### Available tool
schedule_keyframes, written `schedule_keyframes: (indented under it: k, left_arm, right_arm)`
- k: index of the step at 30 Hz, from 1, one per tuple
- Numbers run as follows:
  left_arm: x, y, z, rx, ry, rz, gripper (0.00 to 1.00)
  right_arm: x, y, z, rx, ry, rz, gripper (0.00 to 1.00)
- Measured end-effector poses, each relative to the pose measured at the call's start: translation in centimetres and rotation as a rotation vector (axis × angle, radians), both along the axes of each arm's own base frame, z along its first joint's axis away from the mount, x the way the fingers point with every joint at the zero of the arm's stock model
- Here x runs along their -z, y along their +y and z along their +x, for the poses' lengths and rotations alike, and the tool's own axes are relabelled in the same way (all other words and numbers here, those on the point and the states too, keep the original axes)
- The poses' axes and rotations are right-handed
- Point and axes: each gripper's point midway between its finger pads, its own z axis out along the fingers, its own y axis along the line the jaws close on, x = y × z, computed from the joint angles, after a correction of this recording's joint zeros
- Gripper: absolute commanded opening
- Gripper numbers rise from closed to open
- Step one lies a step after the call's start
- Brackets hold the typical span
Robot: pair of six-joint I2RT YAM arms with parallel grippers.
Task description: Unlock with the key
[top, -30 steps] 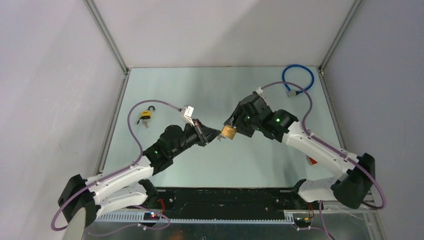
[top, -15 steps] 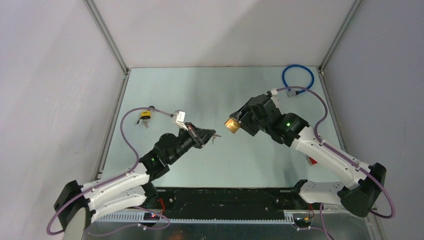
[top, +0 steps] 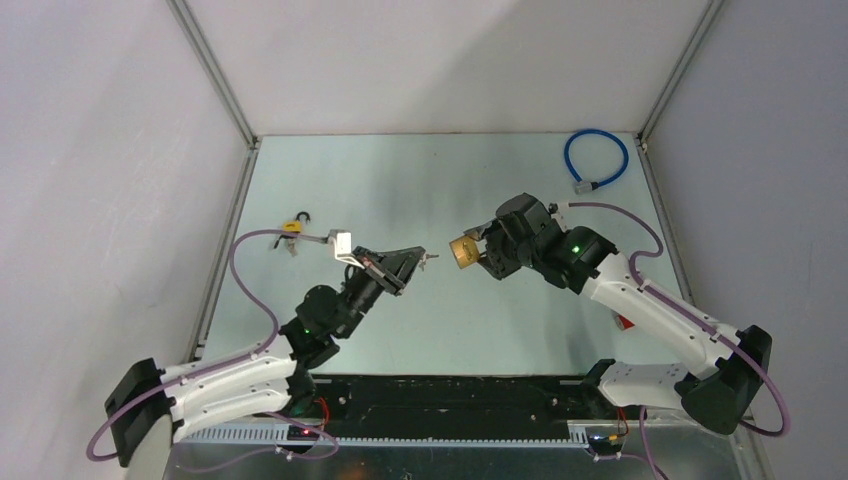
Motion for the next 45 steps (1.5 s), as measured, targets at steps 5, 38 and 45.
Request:
schedule_keyframes:
  k: [5,38,45]
  left_arm:
    - [-0.6,-0.7,-0.2,-0.02,-0.049,0.004,0.0]
    - [-1.2,-0.9,0.2,-0.11,-0.09,-0.009,0.0]
    - [-0.9,-1.1,0.2,-0.109,-0.089,0.003,0.0]
  right_arm:
    - [-0.2,0.5,-0.1,0.034,0.037,0.062,0.0]
    - [-0.9,2.0,0.3,0.074,0.059,0.171,0.0]
    - [-1.4,2.3,0.5,0.069,0.046,0.191,0.0]
